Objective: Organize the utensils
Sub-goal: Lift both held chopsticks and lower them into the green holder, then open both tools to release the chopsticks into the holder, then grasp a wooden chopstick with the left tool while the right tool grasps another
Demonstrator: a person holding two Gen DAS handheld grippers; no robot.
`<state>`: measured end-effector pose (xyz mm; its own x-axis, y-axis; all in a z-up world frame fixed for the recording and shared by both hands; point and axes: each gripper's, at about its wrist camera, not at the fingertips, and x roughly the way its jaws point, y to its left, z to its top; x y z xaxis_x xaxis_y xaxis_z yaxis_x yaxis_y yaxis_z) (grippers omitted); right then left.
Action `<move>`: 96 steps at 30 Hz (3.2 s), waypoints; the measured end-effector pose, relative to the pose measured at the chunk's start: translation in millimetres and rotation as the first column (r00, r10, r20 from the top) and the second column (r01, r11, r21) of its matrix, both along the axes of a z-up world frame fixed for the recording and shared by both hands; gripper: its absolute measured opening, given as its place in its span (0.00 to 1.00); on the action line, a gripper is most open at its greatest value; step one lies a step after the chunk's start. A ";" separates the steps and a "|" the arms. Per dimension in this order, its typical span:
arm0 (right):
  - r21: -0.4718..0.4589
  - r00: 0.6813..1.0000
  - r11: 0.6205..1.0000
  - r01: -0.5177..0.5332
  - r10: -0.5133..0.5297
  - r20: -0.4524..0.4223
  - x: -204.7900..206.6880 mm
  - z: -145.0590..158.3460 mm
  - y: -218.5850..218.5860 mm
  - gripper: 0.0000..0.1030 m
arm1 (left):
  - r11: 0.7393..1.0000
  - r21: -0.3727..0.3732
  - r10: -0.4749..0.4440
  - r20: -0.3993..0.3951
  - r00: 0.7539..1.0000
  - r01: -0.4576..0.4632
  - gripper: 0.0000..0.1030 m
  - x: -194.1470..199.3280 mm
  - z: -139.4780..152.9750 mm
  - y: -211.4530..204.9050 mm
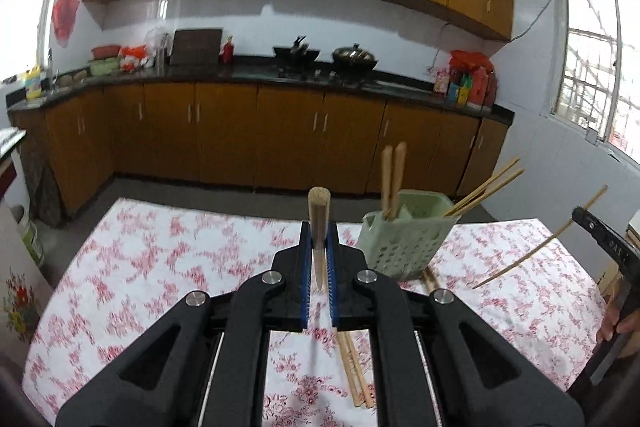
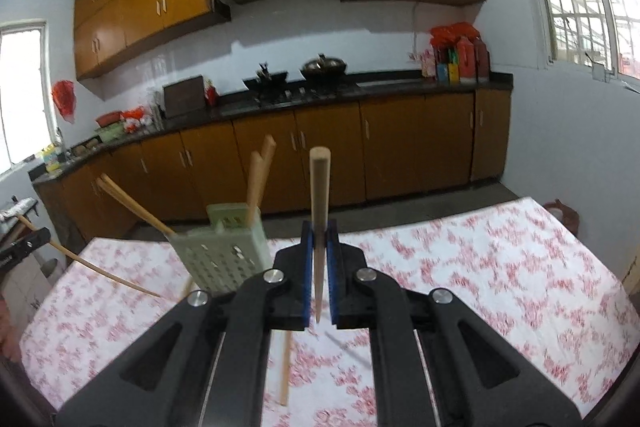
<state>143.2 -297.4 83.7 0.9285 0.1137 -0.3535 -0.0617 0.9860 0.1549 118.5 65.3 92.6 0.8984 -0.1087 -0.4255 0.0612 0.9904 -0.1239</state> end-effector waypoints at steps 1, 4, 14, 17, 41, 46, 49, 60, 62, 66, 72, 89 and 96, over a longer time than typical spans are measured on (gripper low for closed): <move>0.005 1.000 1.000 -0.009 0.009 0.007 -1.2 6.3 1.3 0.07 | 1.000 0.004 -0.011 0.009 1.000 0.011 0.07 -2.0 6.2 -1.0; 0.031 0.998 0.998 -0.049 0.048 0.031 -5.2 27.5 4.9 0.07 | 0.999 0.014 -0.053 0.034 0.998 0.052 0.07 -8.6 25.5 -8.9; 0.064 0.982 0.989 -0.131 0.121 0.145 -5.2 75.7 23.8 0.07 | 0.989 0.003 -0.147 0.122 0.982 0.148 0.07 -5.8 75.1 -47.8; 0.060 0.978 0.989 -0.138 0.126 0.167 2.4 81.8 31.4 0.07 | 0.991 -0.010 -0.130 0.160 0.978 0.133 0.07 2.4 84.3 -54.6; 0.057 0.990 0.989 -0.139 0.137 0.039 88.4 28.8 63.8 0.09 | 0.997 -0.077 -0.001 0.152 0.988 0.013 0.07 83.2 41.3 -74.1; 0.068 0.992 0.990 -0.122 0.119 0.050 78.6 31.6 55.8 0.12 | 0.997 -0.073 -0.011 0.136 0.991 0.021 0.09 77.4 42.4 -72.4; 0.071 0.992 0.991 -0.110 0.106 0.066 65.3 35.1 48.0 0.15 | 0.997 -0.082 -0.004 0.140 0.990 0.015 0.15 69.2 48.0 -66.7; 0.030 0.999 0.999 -0.044 0.044 -0.022 7.6 -9.1 14.9 0.19 | 0.997 -0.074 0.038 0.094 0.995 -0.031 0.26 19.8 36.3 -34.2; 0.026 0.994 0.999 -0.047 0.049 -0.098 10.7 -36.7 13.2 0.19 | 0.996 -0.078 0.054 0.049 0.997 -0.050 0.26 15.1 17.9 -25.5; 0.024 0.959 0.998 -0.063 0.067 -0.274 30.1 -97.8 21.4 0.19 | 0.995 -0.059 0.081 -0.054 0.995 -0.084 0.26 15.8 -22.8 -13.8; 0.010 0.891 0.990 -0.140 0.130 -0.436 58.1 -159.0 56.2 0.19 | 0.992 -0.066 0.094 -0.197 0.976 -0.109 0.26 18.1 -77.0 -1.5; -0.044 0.864 0.997 0.062 -0.075 -0.497 79.2 -201.2 20.1 0.08 | 0.996 -0.087 -0.051 -0.381 0.923 0.019 0.26 39.6 -147.0 -28.0; -0.055 0.865 0.996 0.068 -0.087 -0.494 76.2 -201.7 8.3 0.08 | 0.995 -0.088 -0.081 -0.450 0.889 0.047 0.21 52.9 -172.9 -45.6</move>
